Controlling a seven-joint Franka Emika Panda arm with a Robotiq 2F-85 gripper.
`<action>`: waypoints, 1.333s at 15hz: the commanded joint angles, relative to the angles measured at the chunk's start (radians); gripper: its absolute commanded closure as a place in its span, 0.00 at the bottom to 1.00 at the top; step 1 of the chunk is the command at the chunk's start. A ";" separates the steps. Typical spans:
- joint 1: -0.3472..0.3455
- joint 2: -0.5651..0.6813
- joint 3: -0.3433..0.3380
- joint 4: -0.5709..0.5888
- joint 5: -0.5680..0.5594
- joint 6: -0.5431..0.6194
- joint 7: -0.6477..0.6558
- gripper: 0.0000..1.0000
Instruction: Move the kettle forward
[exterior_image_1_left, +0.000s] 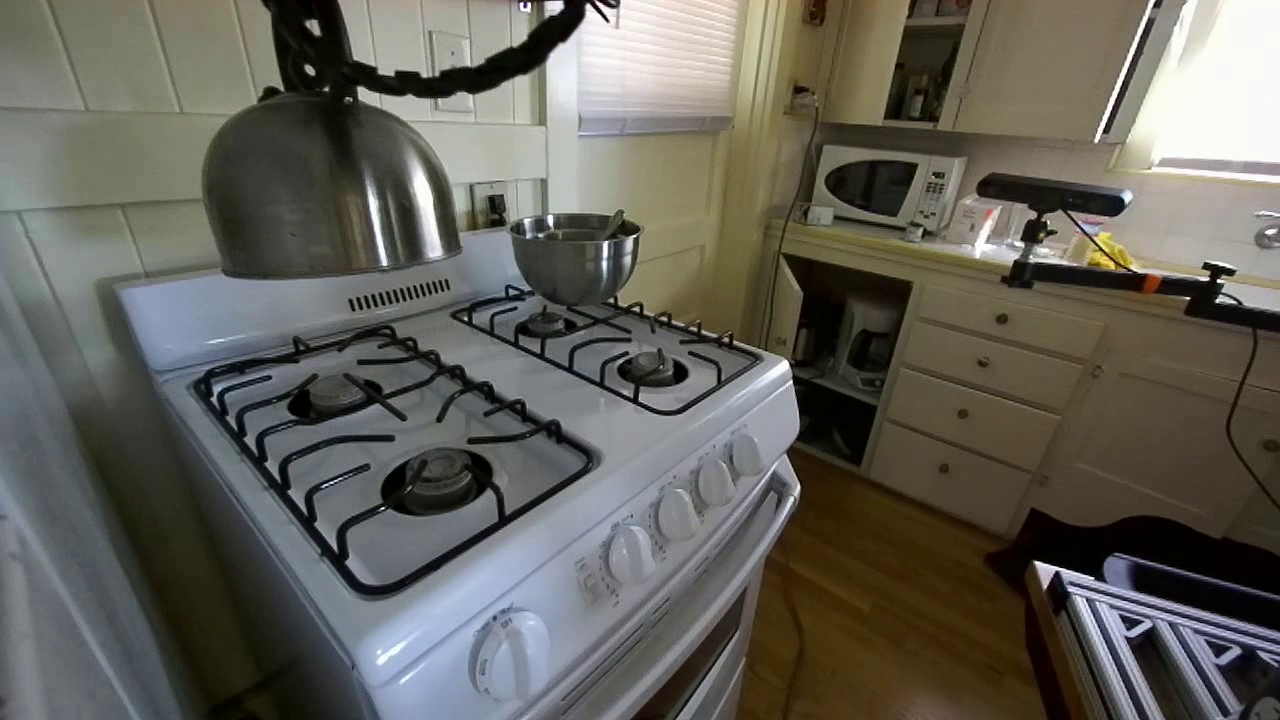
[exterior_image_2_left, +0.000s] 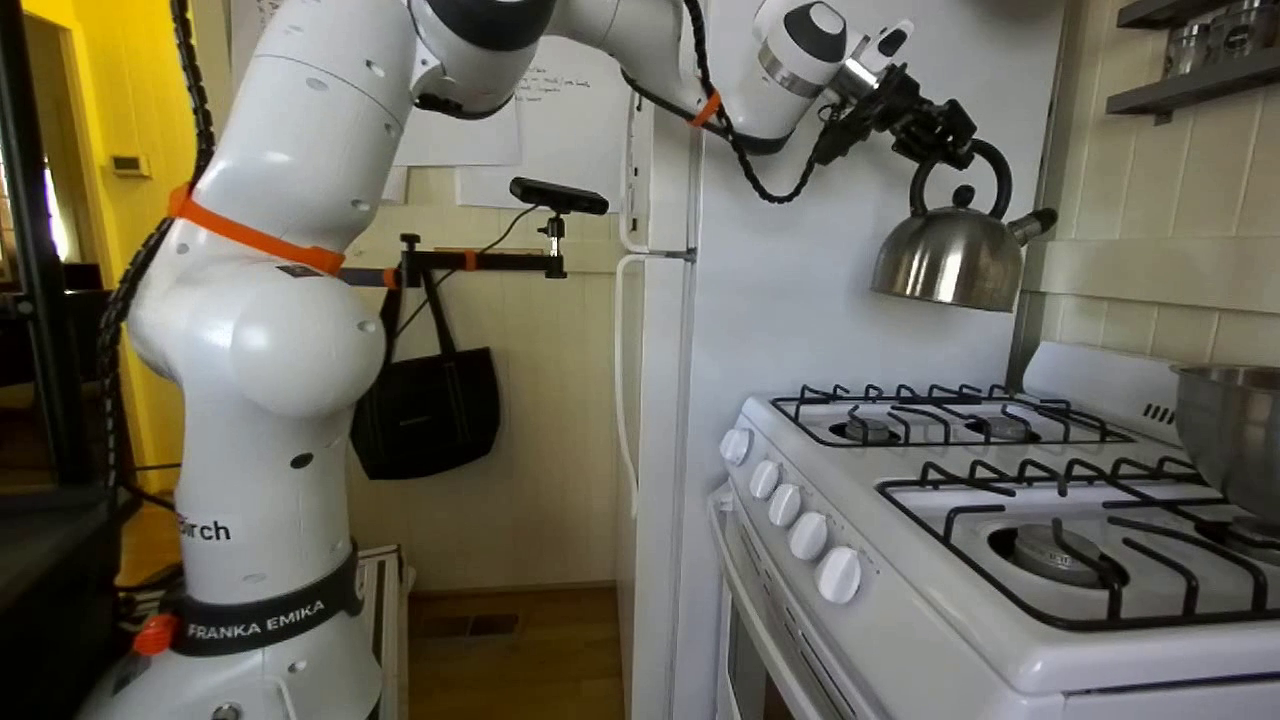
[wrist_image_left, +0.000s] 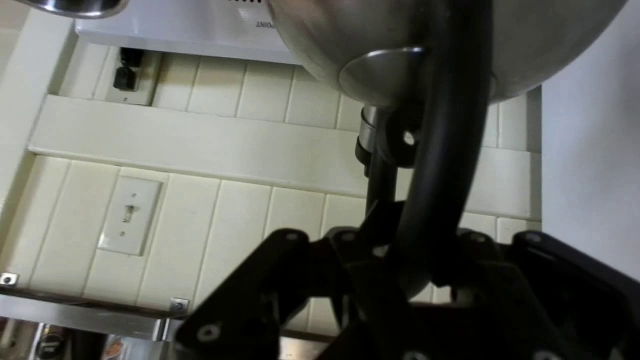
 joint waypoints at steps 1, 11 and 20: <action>0.104 -0.146 -0.065 -0.192 -0.170 0.020 0.183 0.97; -0.162 -0.138 0.271 -0.168 -0.290 -0.108 0.240 0.97; -0.255 -0.173 0.467 -0.200 -0.473 -0.270 0.401 0.97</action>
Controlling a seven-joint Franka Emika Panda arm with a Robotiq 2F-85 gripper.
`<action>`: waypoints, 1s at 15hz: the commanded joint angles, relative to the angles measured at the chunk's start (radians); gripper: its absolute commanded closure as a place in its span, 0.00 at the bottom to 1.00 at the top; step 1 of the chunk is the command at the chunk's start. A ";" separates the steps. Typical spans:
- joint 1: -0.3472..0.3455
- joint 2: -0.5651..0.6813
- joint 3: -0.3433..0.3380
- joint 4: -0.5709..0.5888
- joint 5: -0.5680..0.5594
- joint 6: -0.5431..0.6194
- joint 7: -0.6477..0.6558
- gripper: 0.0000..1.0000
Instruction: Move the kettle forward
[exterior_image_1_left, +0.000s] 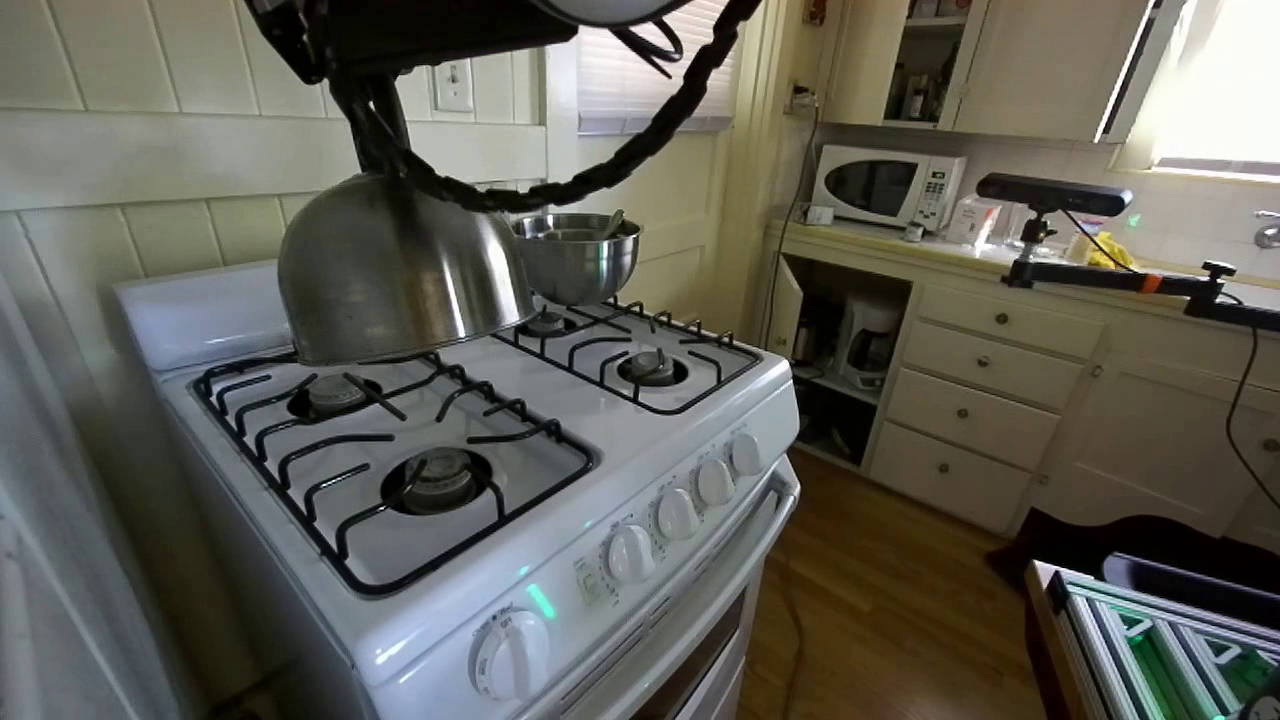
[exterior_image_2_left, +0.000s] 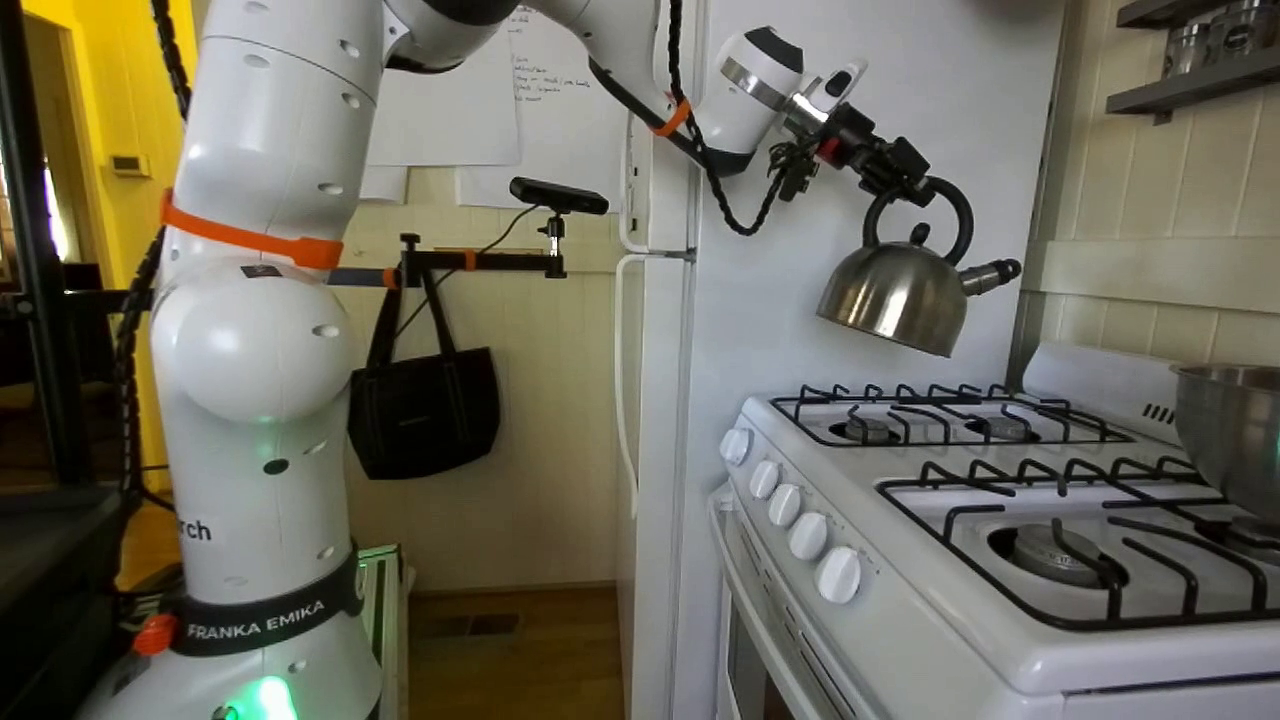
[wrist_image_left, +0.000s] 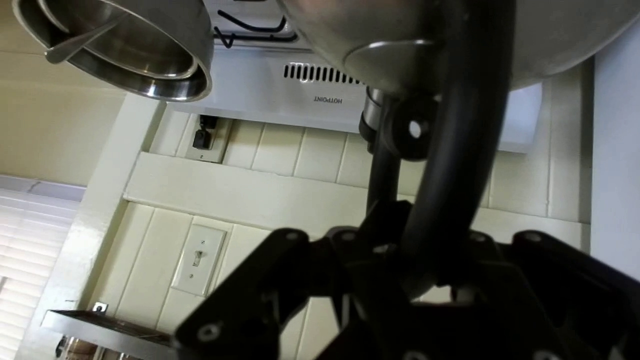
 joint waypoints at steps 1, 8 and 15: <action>-0.034 -0.031 0.070 -0.002 -0.074 -0.066 0.063 0.97; -0.066 -0.029 0.137 -0.017 -0.075 -0.056 0.112 0.97; -0.047 0.036 0.155 0.030 -0.117 -0.182 0.138 0.97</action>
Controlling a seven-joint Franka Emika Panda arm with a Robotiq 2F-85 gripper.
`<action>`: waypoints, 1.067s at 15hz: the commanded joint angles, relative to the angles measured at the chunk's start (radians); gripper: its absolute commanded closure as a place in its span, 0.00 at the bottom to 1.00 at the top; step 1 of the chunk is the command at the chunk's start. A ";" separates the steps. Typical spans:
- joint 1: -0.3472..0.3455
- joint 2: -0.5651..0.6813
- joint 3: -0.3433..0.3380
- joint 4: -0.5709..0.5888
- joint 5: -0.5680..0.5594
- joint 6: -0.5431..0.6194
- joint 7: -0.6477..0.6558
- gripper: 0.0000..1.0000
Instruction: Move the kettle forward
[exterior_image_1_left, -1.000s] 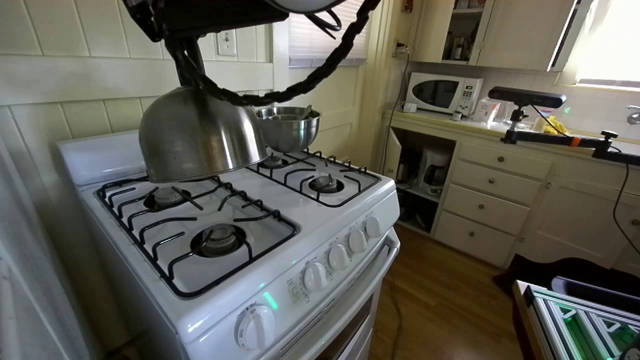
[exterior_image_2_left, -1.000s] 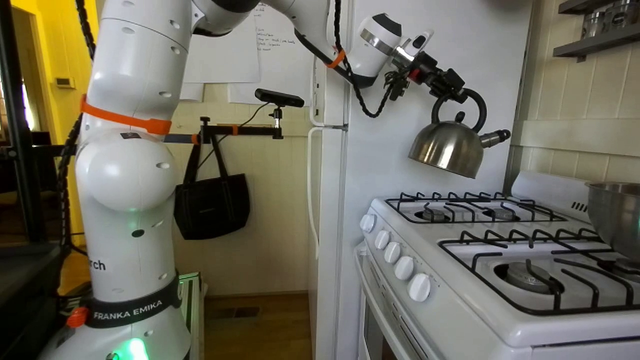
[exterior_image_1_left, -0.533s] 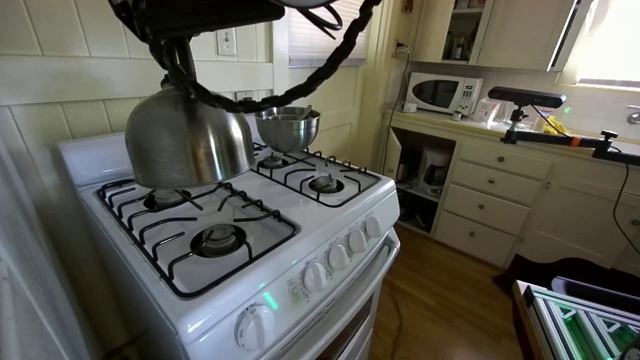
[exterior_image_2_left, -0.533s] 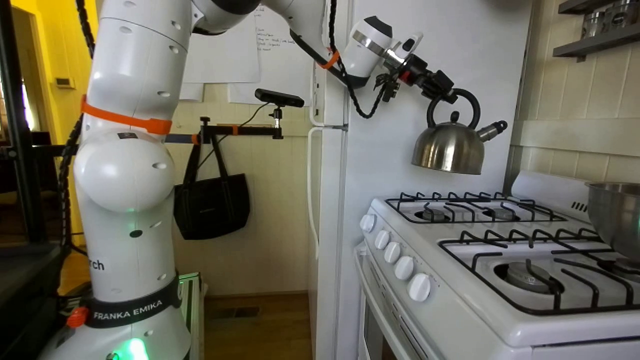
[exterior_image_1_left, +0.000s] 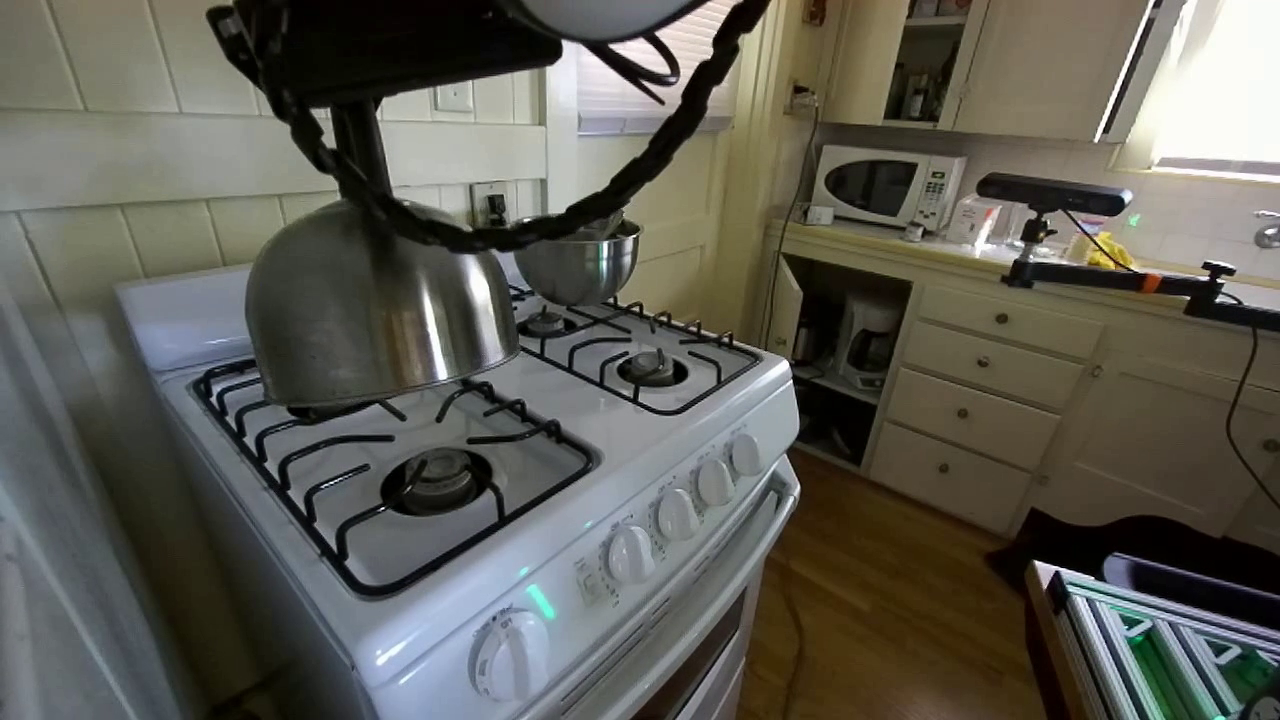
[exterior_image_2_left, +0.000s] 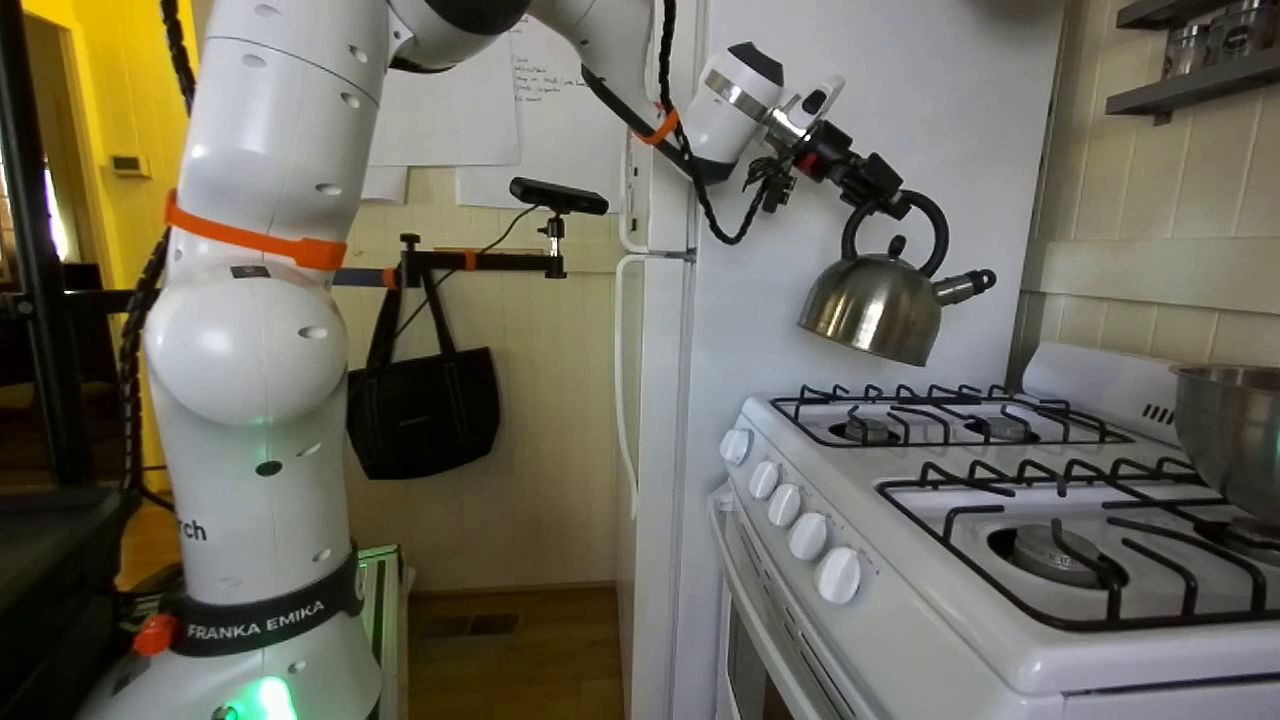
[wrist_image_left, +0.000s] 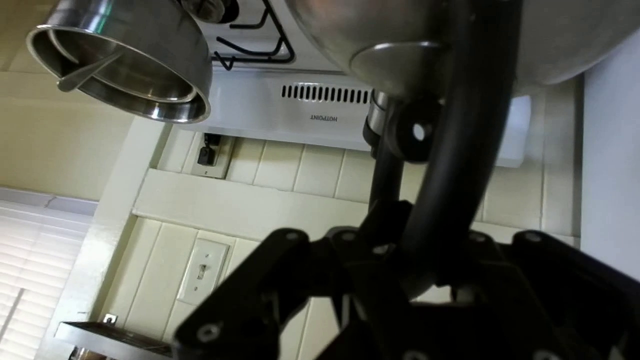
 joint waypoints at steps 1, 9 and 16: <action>0.018 0.025 0.025 0.024 -0.073 -0.116 0.055 0.97; 0.018 0.020 0.056 -0.009 -0.188 -0.202 0.173 0.97; 0.005 0.058 0.060 0.004 -0.200 -0.192 0.165 0.97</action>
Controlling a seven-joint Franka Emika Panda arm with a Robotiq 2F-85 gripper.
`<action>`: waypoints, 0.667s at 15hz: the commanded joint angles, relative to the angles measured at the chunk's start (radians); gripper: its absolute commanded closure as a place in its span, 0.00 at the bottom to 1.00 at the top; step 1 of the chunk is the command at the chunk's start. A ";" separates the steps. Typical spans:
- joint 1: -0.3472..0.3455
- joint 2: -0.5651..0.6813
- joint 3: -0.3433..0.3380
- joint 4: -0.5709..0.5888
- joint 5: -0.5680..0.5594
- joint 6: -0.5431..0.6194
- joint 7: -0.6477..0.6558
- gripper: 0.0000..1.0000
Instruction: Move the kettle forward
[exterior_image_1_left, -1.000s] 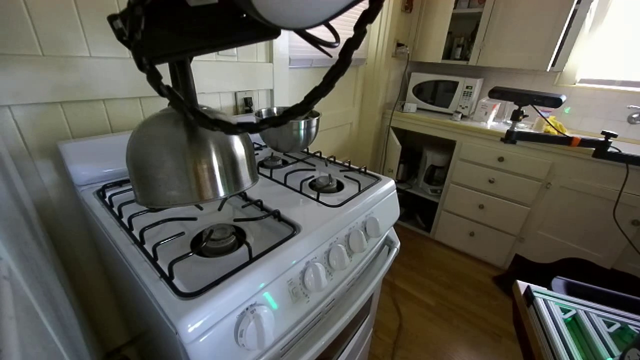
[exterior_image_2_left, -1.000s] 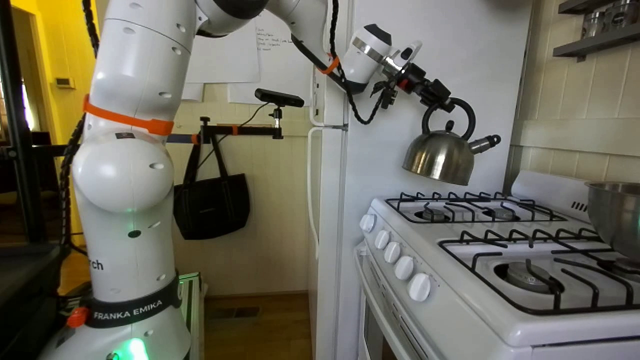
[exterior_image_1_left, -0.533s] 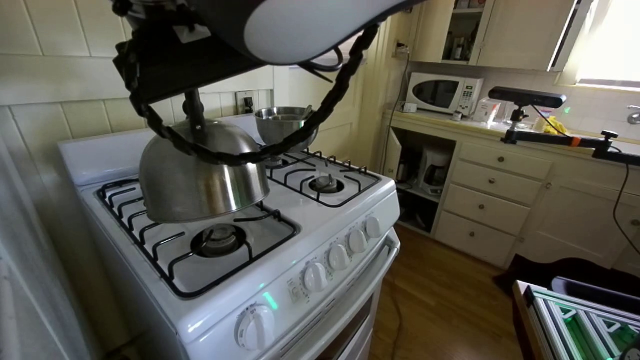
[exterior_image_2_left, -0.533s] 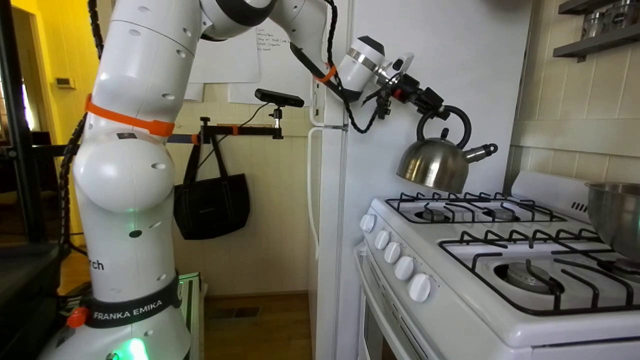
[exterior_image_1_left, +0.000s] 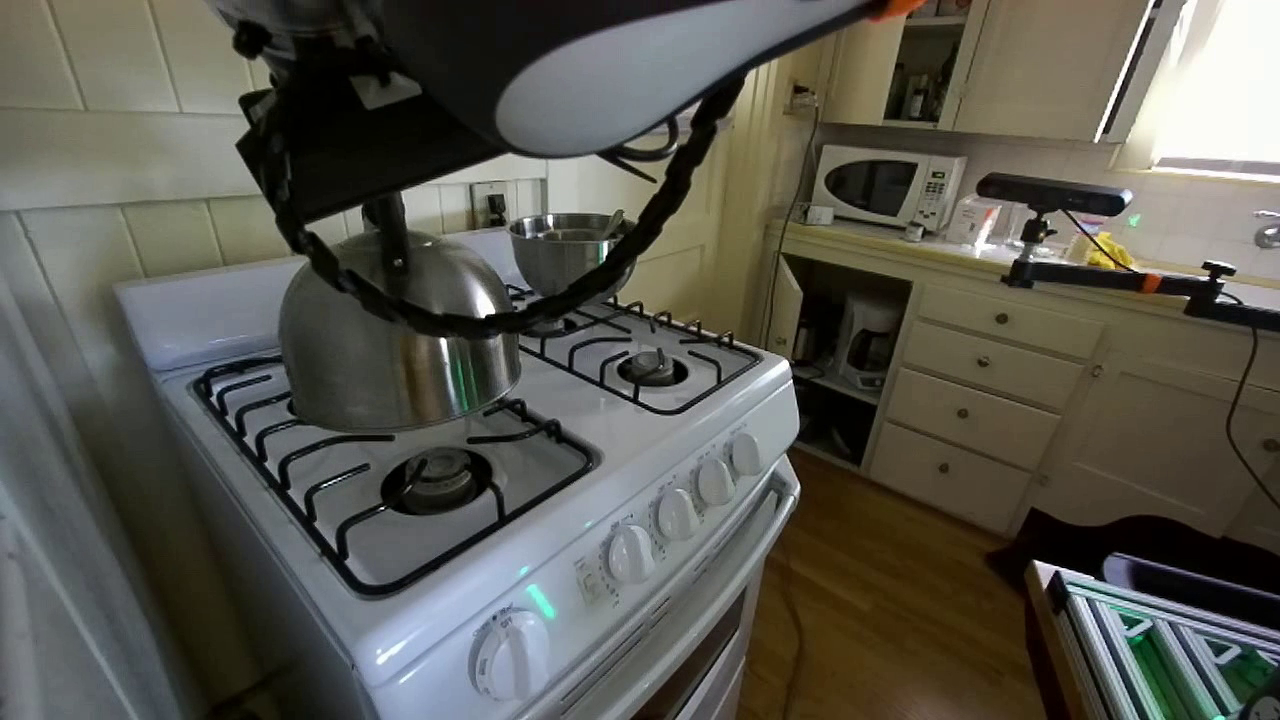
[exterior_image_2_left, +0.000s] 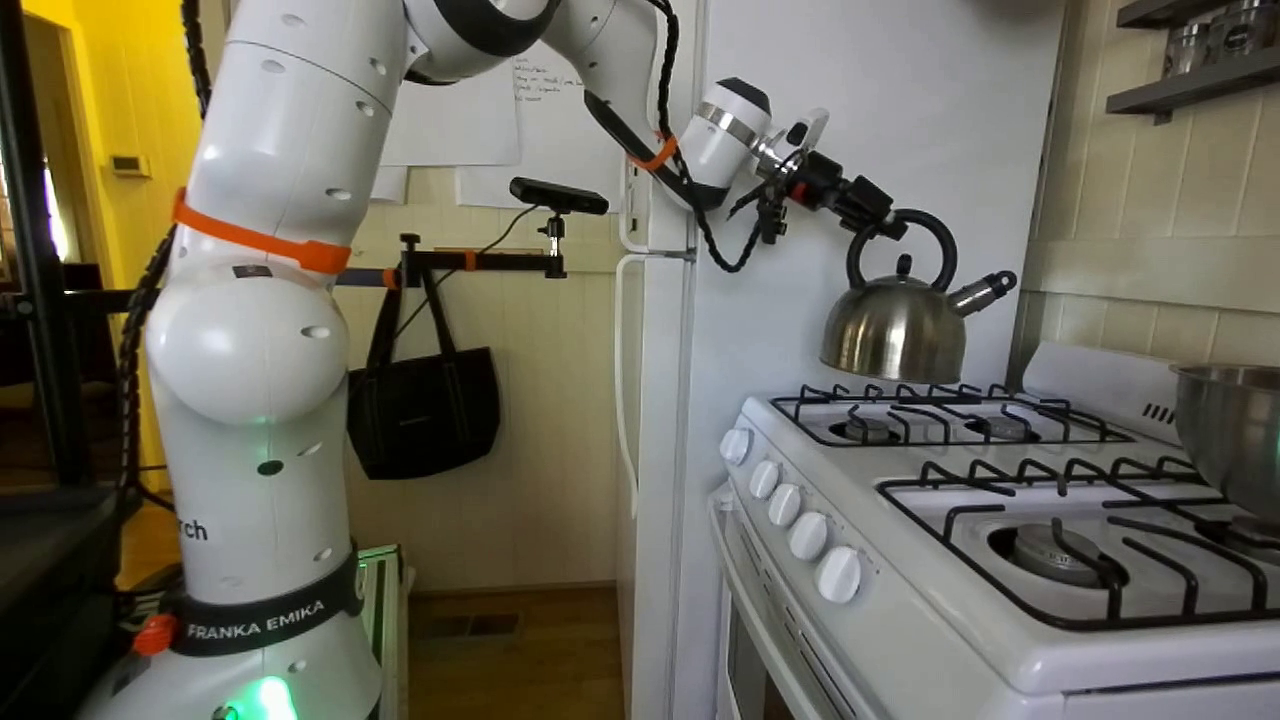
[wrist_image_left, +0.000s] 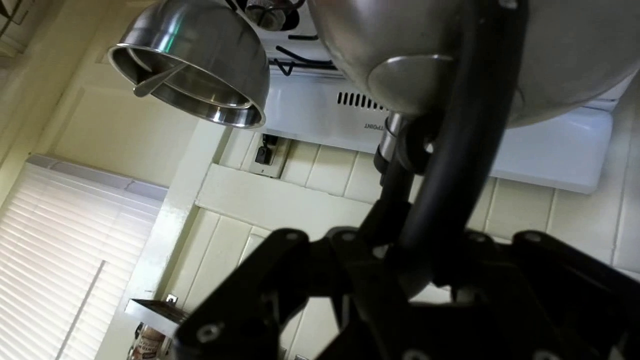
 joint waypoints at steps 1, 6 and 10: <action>-0.008 0.007 0.012 0.009 -0.038 -0.021 0.019 0.97; -0.004 0.005 0.013 -0.006 -0.039 -0.029 0.028 0.97; -0.003 0.002 0.016 -0.016 -0.040 -0.026 0.032 0.97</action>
